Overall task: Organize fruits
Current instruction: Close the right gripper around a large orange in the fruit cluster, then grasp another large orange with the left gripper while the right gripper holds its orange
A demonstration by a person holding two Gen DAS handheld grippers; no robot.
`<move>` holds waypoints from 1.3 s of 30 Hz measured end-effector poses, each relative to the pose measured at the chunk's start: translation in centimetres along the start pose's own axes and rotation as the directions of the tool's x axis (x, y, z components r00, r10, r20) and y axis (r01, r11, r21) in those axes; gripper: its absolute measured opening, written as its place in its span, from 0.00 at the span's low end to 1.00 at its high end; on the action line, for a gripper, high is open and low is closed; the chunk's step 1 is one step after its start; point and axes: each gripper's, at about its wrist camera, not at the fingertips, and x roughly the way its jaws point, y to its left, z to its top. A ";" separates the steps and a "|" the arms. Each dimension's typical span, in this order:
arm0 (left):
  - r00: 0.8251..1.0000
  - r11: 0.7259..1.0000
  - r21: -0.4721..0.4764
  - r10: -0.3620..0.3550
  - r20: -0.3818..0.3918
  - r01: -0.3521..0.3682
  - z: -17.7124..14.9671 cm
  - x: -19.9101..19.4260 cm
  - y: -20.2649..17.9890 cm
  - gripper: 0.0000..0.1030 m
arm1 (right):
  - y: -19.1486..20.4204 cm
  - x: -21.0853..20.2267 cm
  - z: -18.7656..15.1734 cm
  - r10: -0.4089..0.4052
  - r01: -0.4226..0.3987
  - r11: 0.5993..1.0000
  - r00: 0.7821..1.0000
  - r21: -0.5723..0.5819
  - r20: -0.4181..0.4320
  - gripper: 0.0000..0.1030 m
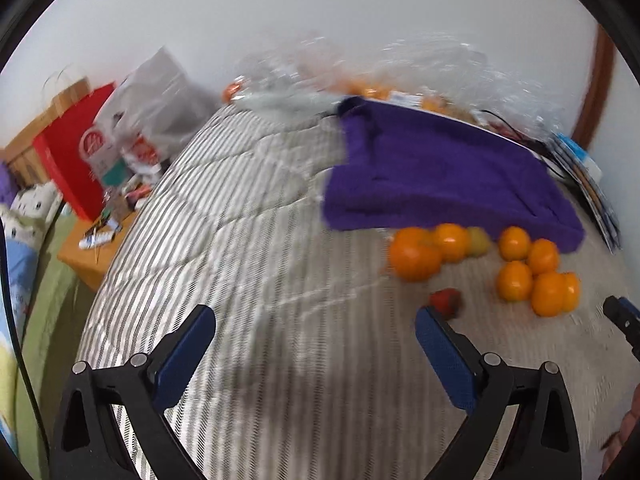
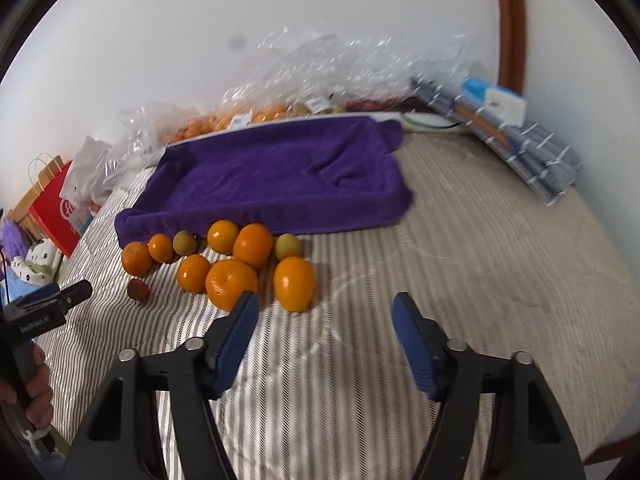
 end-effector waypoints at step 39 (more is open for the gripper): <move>0.974 0.972 0.074 -0.219 -0.057 0.222 3.7 4.1 -4.2 0.82 | -2.5 4.7 -0.6 0.024 -0.026 0.999 0.999 -0.041 -0.048 0.31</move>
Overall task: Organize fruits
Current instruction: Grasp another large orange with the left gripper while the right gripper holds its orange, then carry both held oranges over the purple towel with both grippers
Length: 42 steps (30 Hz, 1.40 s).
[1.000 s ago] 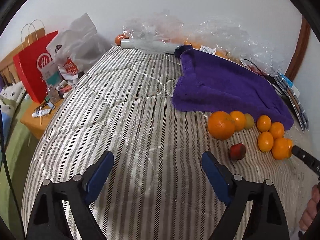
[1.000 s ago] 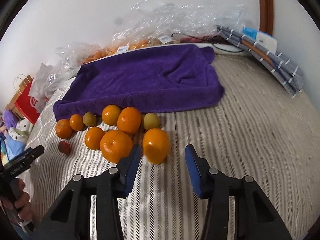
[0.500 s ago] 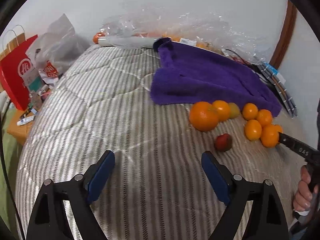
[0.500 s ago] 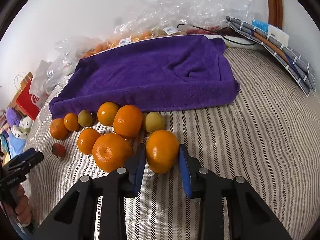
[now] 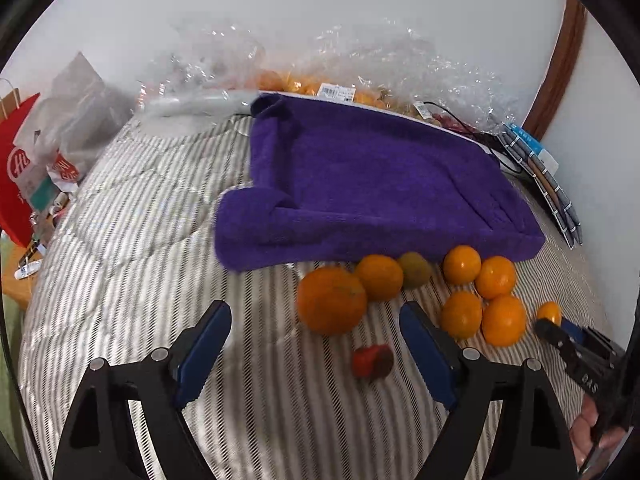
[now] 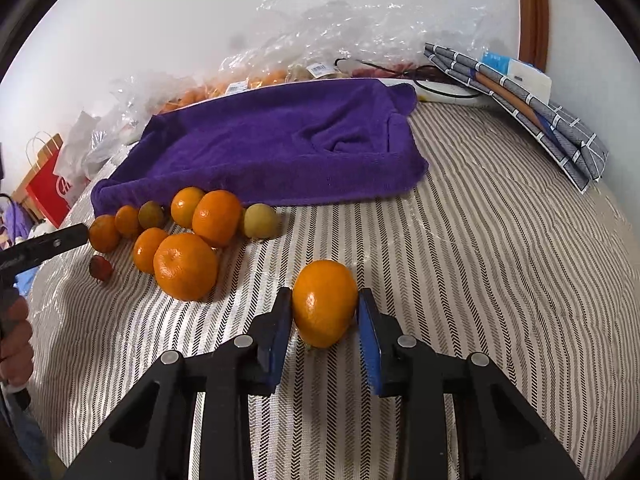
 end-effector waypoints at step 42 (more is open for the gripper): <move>0.986 0.988 -0.075 -0.125 0.114 0.134 -0.2 0.1 1.9 0.39 | 0.3 -1.1 -0.3 0.054 -0.053 0.999 0.995 -0.007 0.081 0.31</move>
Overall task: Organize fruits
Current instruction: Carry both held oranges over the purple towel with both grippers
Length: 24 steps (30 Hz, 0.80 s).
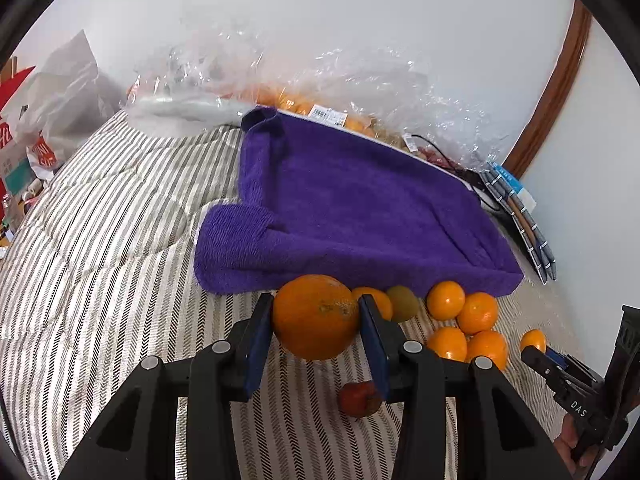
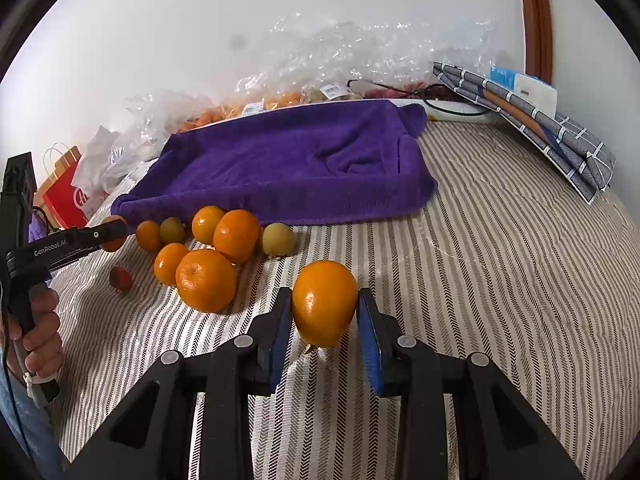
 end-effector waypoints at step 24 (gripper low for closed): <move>0.995 0.998 0.058 0.024 0.098 -0.030 6.9 -6.1 -4.1 0.39 | 2.8 -3.8 9.2 -0.064 0.075 0.991 0.993 -0.114 0.099 0.31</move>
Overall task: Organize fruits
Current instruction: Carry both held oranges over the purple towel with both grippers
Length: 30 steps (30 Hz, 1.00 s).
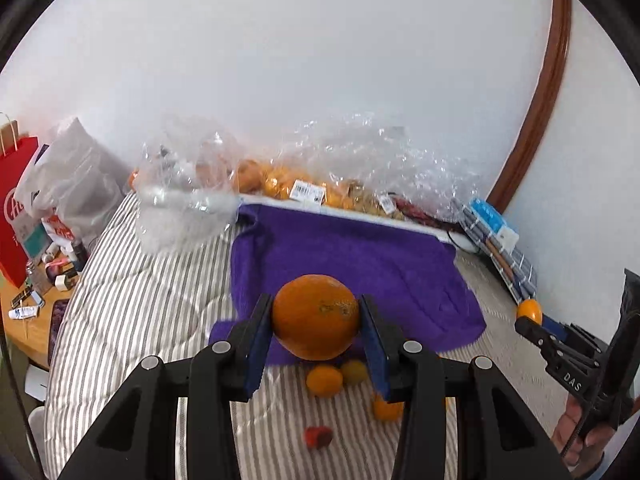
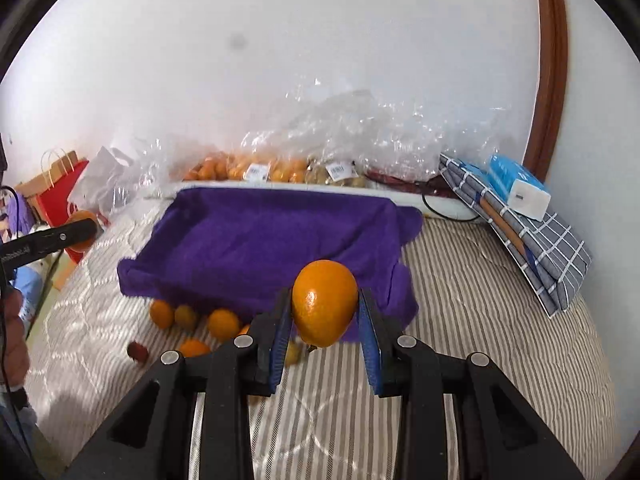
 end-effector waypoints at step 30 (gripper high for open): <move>1.000 0.998 -0.056 0.016 -0.012 -0.017 3.0 12.4 1.0 0.39 | -3.2 12.3 5.4 -0.016 0.012 0.992 0.999 0.122 0.031 0.31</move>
